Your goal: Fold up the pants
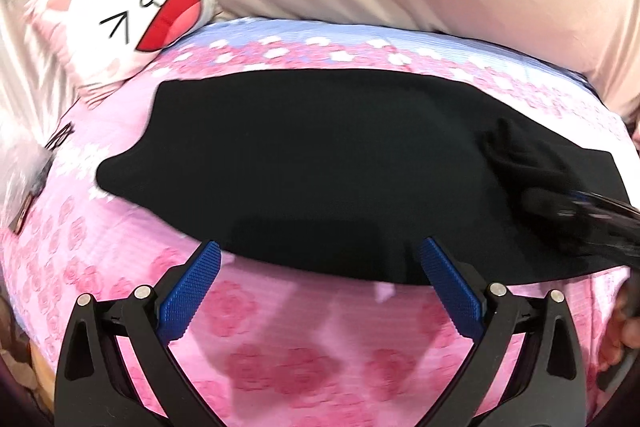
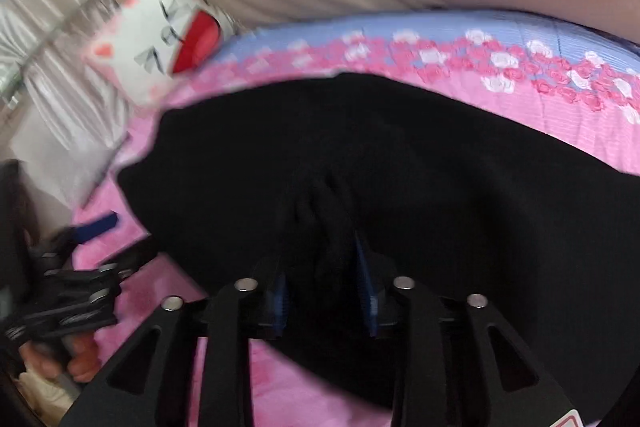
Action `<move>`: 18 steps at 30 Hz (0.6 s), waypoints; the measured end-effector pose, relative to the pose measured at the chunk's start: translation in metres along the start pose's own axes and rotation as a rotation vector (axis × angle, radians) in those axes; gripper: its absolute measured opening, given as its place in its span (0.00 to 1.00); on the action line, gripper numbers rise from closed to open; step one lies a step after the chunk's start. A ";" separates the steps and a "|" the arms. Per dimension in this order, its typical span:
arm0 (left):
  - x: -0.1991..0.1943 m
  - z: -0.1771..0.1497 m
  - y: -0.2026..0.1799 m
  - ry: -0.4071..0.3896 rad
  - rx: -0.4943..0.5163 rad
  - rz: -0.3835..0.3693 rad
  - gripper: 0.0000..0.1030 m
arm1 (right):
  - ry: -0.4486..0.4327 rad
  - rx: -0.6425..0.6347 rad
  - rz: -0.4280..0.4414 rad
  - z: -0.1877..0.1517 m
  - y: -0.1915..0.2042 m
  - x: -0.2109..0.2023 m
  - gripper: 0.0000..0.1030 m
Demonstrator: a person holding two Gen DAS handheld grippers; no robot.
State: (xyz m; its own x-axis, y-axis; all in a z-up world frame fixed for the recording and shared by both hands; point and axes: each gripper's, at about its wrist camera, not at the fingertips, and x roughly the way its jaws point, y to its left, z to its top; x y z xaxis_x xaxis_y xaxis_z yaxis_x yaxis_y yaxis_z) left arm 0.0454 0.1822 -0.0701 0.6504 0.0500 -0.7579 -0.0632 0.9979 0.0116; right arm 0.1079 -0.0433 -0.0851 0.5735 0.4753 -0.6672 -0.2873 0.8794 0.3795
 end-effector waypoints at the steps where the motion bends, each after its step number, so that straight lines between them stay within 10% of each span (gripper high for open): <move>1: 0.001 -0.001 0.004 0.001 -0.008 -0.002 0.95 | -0.033 0.018 0.010 0.002 -0.002 -0.013 0.33; 11: 0.012 0.006 0.005 0.013 -0.024 -0.063 0.95 | -0.095 0.043 0.018 0.011 -0.007 -0.052 0.48; 18: 0.016 0.006 0.002 0.022 -0.001 -0.069 0.95 | -0.017 0.078 -0.023 0.027 -0.020 0.027 0.22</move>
State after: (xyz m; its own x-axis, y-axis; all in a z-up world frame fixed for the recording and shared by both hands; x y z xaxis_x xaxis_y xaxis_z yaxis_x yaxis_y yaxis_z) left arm 0.0604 0.1856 -0.0781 0.6361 -0.0196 -0.7714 -0.0199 0.9989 -0.0418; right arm 0.1498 -0.0488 -0.0941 0.5926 0.4540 -0.6654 -0.2135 0.8850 0.4137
